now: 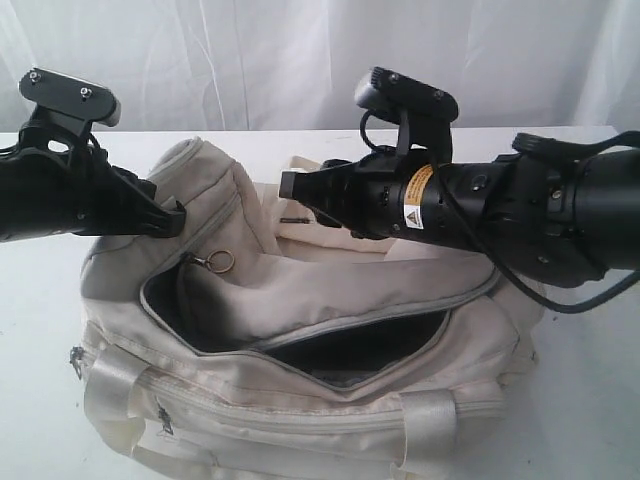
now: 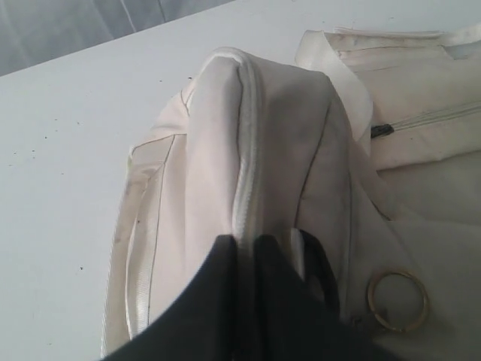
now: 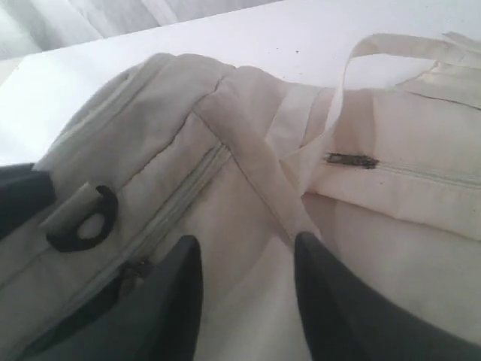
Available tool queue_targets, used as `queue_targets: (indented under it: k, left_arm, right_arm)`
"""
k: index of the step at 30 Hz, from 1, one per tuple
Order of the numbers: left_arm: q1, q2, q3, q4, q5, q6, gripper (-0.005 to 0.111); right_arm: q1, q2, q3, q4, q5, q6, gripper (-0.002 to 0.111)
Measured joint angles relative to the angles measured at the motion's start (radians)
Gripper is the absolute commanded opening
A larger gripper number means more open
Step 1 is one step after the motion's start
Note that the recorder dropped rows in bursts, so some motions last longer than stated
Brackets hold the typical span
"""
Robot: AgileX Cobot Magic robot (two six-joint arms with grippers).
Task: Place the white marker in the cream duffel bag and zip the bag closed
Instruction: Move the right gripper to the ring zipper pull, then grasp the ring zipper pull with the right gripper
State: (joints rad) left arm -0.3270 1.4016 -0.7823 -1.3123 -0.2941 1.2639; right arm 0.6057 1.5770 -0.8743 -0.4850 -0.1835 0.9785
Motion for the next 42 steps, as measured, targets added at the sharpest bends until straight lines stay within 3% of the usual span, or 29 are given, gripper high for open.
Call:
queue_targets:
  k: [3, 8, 13, 26, 42]
  left_arm:
    - [0.0, 0.0, 0.0, 0.0, 0.009, 0.0, 0.0]
    - [0.0, 0.0, 0.0, 0.0, 0.027, 0.0, 0.0]
    - [0.0, 0.0, 0.0, 0.0, 0.037, 0.0, 0.0]
    - [0.0, 0.0, 0.0, -0.004, 0.048, 0.018, 0.0]
    - [0.0, 0.0, 0.0, -0.004, 0.053, 0.019, 0.0]
  right_arm:
    - [-0.055, 0.03, -0.002, -0.015, -0.113, 0.105, 0.038]
    - [-0.074, 0.158, -0.094, -0.37, -0.27, 0.465, 0.038]
    - [-0.078, 0.258, -0.163, -0.59, -0.343, 0.68, 0.038]
    - [-0.078, 0.338, -0.212, -0.833, -0.483, 0.833, 0.038]
    - [-0.078, 0.439, -0.294, -0.865, -0.494, 0.826, 0.038]
